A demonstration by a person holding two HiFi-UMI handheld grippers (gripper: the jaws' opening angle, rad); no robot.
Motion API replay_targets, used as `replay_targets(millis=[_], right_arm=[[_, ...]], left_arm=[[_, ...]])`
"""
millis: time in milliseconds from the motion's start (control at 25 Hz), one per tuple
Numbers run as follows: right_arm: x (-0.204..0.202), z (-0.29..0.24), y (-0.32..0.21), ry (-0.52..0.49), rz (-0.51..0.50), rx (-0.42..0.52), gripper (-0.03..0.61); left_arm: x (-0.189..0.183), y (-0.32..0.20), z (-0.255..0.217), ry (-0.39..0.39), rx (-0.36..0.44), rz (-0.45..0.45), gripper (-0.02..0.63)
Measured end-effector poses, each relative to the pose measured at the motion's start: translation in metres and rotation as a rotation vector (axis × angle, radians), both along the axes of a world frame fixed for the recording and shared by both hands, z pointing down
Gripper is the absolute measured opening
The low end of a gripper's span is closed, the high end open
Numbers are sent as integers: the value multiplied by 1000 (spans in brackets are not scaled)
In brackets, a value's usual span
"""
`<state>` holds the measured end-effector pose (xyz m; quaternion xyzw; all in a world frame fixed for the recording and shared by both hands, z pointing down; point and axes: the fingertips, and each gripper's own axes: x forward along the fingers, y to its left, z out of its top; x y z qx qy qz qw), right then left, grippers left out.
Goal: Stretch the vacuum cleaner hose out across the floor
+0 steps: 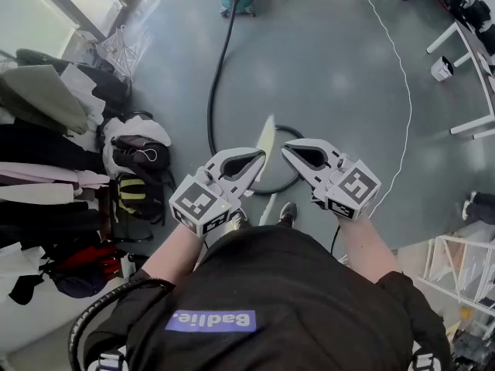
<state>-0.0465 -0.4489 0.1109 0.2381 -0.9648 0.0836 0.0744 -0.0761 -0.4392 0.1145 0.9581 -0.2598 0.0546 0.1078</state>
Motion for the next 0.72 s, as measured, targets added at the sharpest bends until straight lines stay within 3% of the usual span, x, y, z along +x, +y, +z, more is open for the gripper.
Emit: replay_targets(millis=[720], right_arm=[[-2, 7, -9, -18, 41, -29, 5]], left_arm=[[-7, -6, 8, 11, -18, 2, -5]])
